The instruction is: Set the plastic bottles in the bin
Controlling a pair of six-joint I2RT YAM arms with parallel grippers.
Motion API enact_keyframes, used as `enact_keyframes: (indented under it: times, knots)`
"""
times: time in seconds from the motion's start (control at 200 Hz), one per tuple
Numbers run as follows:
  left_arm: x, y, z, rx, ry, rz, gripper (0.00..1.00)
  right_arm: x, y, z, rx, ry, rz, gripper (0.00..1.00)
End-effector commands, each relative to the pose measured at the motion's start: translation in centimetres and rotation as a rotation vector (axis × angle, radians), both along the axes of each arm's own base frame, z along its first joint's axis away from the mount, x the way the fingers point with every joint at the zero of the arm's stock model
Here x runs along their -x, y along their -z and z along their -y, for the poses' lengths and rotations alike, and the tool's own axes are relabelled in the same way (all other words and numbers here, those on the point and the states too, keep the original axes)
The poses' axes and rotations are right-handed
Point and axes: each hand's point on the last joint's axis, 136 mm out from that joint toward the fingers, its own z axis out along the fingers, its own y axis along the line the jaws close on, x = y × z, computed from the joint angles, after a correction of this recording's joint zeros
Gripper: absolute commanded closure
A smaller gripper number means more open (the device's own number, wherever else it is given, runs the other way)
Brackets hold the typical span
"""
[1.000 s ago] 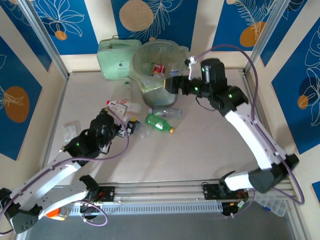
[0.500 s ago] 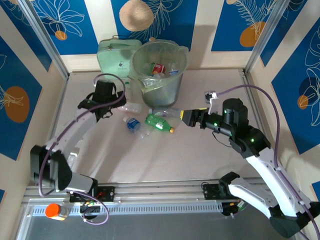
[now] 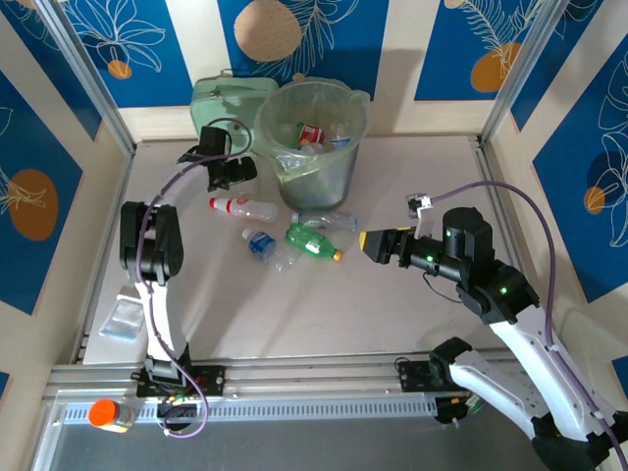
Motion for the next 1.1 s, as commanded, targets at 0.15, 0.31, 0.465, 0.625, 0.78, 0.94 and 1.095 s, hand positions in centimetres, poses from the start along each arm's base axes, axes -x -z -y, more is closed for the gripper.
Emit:
enact_keyframes:
  times: [0.15,0.31,0.465,0.625,0.78,0.94,1.095]
  knots:
    - [-1.6,2.4,1.6,0.01,0.096,-0.04,0.02,-1.1,1.8,-1.2,0.009,-0.028,-0.045,0.18]
    - [-2.0,5.0,2.6,0.054,0.091,-0.086,0.05,-1.9,2.0,-1.3,0.005,-0.023,-0.057,0.18]
    - [-2.1,6.1,2.5,0.033,0.088,-0.105,0.1,-2.3,1.9,-1.2,-0.012,-0.015,-0.063,0.18]
    - [-2.1,6.3,1.6,-0.026,0.075,-0.109,0.25,-2.4,1.5,-0.6,-0.014,0.0,-0.058,0.18]
    - [-1.9,5.1,1.5,-0.051,0.093,-0.092,0.39,-2.4,1.1,-0.5,-0.017,0.003,-0.055,0.18]
    - [-1.8,2.7,1.2,-0.074,0.103,-0.04,0.44,-2.2,0.6,-0.4,-0.031,0.006,-0.052,0.19]
    - [-1.3,-1.0,0.8,-0.087,0.097,0.028,0.43,-1.6,-0.3,-0.1,-0.043,0.01,-0.035,0.19]
